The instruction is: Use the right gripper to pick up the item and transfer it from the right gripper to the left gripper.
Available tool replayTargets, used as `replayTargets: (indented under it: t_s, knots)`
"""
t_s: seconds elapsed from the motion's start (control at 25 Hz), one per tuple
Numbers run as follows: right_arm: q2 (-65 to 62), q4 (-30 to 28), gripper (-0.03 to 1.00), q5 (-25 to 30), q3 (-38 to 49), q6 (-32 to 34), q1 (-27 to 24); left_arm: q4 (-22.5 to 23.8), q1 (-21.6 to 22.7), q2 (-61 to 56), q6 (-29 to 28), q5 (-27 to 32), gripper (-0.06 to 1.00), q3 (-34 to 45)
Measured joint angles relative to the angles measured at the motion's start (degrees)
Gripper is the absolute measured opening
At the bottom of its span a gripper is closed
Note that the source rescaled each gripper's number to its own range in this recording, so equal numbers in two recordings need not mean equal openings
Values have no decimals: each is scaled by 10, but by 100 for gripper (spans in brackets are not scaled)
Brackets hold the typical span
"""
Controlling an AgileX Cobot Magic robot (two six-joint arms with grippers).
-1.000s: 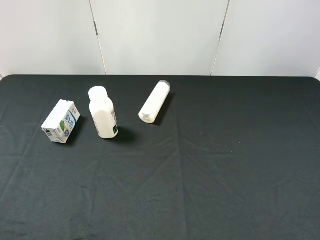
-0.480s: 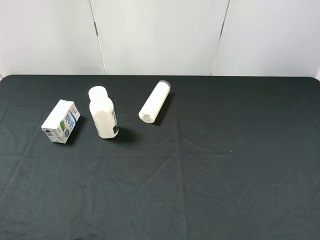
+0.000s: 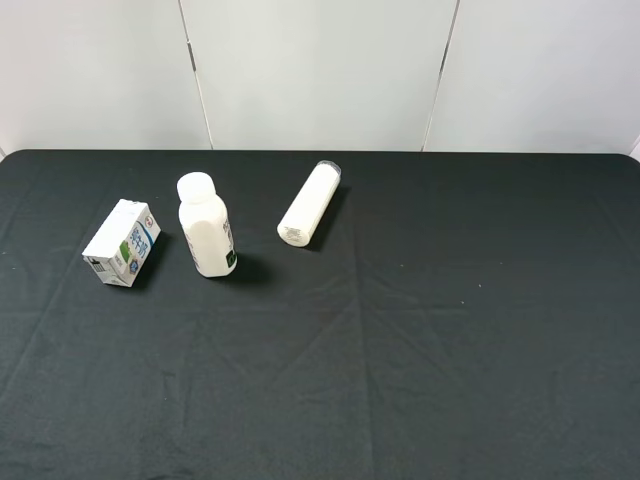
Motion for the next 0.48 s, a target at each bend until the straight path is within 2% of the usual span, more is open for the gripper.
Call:
replayTargets:
  t_s: [0.12, 0.48]
  knots:
    - [0, 0, 100, 0, 0, 0, -5, 0, 22, 0, 0, 0, 97, 0]
    - [0, 0, 100, 0, 0, 0, -5, 0, 22, 0, 0, 0, 97, 0]
